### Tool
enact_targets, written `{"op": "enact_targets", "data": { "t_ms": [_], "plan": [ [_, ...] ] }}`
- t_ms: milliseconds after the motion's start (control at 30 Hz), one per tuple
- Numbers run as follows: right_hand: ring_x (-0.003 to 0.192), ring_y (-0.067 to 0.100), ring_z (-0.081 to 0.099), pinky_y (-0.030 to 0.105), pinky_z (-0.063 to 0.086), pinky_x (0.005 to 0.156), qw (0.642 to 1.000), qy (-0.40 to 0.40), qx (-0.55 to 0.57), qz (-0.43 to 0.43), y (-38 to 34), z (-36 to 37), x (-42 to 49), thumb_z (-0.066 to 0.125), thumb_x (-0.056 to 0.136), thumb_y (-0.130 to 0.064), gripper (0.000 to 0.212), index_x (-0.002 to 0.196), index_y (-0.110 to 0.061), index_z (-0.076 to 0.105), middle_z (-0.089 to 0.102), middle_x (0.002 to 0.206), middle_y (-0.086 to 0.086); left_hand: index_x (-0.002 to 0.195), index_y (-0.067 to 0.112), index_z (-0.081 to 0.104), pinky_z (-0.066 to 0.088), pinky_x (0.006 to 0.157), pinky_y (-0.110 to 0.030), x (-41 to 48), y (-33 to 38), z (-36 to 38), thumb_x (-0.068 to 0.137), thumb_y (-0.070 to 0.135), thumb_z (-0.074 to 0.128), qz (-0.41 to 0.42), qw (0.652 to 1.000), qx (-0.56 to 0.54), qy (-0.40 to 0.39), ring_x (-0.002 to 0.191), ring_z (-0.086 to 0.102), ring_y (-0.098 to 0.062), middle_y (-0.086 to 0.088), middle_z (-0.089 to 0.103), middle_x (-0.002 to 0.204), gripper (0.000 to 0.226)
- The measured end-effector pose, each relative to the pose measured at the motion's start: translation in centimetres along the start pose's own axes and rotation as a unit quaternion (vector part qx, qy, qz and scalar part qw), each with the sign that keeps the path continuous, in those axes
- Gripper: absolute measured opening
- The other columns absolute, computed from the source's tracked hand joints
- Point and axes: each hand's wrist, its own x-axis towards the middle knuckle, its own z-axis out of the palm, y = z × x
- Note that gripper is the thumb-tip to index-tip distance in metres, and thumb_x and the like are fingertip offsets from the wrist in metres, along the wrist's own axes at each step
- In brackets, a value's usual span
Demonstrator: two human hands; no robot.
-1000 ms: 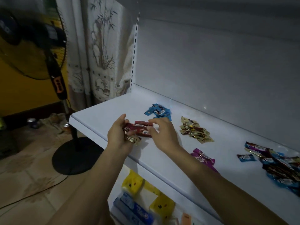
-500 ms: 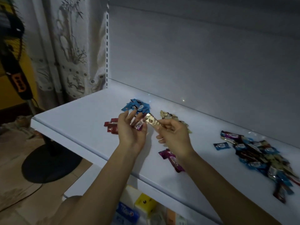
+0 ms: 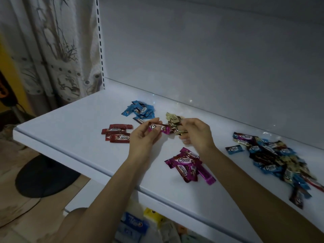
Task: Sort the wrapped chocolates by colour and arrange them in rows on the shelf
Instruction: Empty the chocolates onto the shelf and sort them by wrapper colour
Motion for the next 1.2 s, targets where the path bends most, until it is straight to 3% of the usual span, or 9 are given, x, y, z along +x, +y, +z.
{"op": "enact_targets", "data": {
  "t_ms": [133,300,467,533,633,667,767,1000,1200],
  "plan": [
    [0.064,0.007,0.060,0.013,0.045,0.052,0.991,-0.103,-0.061,-0.060,0.3,1.2,-1.9,0.067,0.088,-0.020,0.005,0.093,-0.020,0.066,0.068,0.081,0.000,0.103,0.005,0.067,0.056,0.079,-0.021,0.0,-0.2,-0.1,0.089,-0.003,0.059,0.006,1.000,0.011,-0.015,0.077,0.066,-0.011,-0.011,0.067,0.083,0.018],
    [0.054,0.005,0.059,0.014,0.044,0.050,0.993,-0.104,-0.042,-0.048,0.7,0.3,-2.6,0.059,0.093,-0.012,0.013,0.099,-0.004,0.067,0.068,0.075,0.002,0.091,0.005,0.069,0.054,0.071,-0.019,-0.9,-0.1,-0.1,0.095,0.008,0.056,0.014,0.997,0.045,-0.061,0.074,0.068,-0.008,-0.002,0.073,0.078,0.014],
    [0.052,-0.005,0.057,0.007,0.040,0.049,0.995,0.019,-0.046,-0.086,0.1,-3.1,-4.2,0.049,0.097,-0.009,0.015,0.091,-0.005,0.062,0.064,0.076,0.003,0.124,0.026,0.057,0.048,0.096,-0.032,-2.1,-0.5,0.2,0.096,0.043,0.052,0.045,0.961,0.242,-0.124,0.114,0.058,-0.014,0.010,0.061,0.122,0.033],
    [0.060,0.004,0.058,0.005,0.035,0.050,0.981,0.035,-0.156,-0.109,0.8,-4.8,-5.0,0.046,0.095,-0.006,0.018,0.086,-0.003,0.061,0.058,0.073,0.000,0.143,0.034,0.036,0.037,0.108,-0.038,-2.5,-0.9,0.5,0.079,0.065,0.062,0.083,0.874,0.412,-0.243,0.130,0.042,-0.011,0.020,0.040,0.139,0.076],
    [0.070,0.017,0.050,0.013,0.038,0.060,0.937,0.026,-0.331,-0.112,3.3,-6.6,-6.6,0.046,0.091,-0.008,0.021,0.078,-0.002,0.061,0.052,0.071,0.001,0.154,0.033,0.003,0.011,0.120,-0.042,-2.4,-2.2,1.0,0.061,0.085,0.051,0.176,0.626,0.672,-0.353,0.148,0.007,-0.014,0.008,0.010,0.161,0.117],
    [0.074,0.019,0.054,0.023,0.043,0.068,0.935,0.030,-0.339,-0.104,4.1,-6.9,-7.0,0.048,0.090,-0.012,0.021,0.076,-0.005,0.061,0.056,0.074,0.002,0.154,0.032,0.001,0.009,0.120,-0.041,-2.3,-2.4,1.0,0.060,0.086,0.050,0.170,0.606,0.688,-0.362,0.149,0.004,-0.015,0.005,0.007,0.163,0.119],
    [0.080,0.014,0.059,0.030,0.047,0.074,0.950,0.077,-0.285,-0.103,5.5,-7.0,-7.5,0.061,0.086,-0.021,0.007,0.088,-0.016,0.065,0.063,0.083,-0.001,0.154,0.028,0.006,0.019,0.116,-0.038,-2.2,-2.6,0.7,0.061,0.084,0.054,0.165,0.643,0.658,-0.355,0.145,0.022,-0.018,0.001,0.022,0.160,0.119],
    [0.075,-0.001,0.055,0.003,0.039,0.063,0.965,0.122,-0.205,-0.114,5.6,-7.9,-8.2,0.055,0.089,-0.005,0.015,0.091,-0.017,0.064,0.064,0.085,-0.007,0.152,0.022,0.019,0.021,0.115,-0.043,-3.4,-2.4,1.9,0.073,0.084,0.038,0.277,0.663,0.623,-0.310,0.141,0.029,-0.022,-0.003,0.032,0.155,0.102],
    [0.095,0.015,0.057,0.027,0.045,0.086,0.933,0.150,-0.287,-0.159,6.4,-11.4,-10.6,0.057,0.088,-0.005,0.015,0.092,-0.016,0.066,0.066,0.097,0.000,0.155,0.019,0.005,0.024,0.116,-0.037,-6.1,-4.3,7.2,0.086,0.061,0.057,0.272,0.673,0.586,-0.359,0.144,0.023,-0.022,-0.005,0.024,0.158,0.096]
  ]
}}
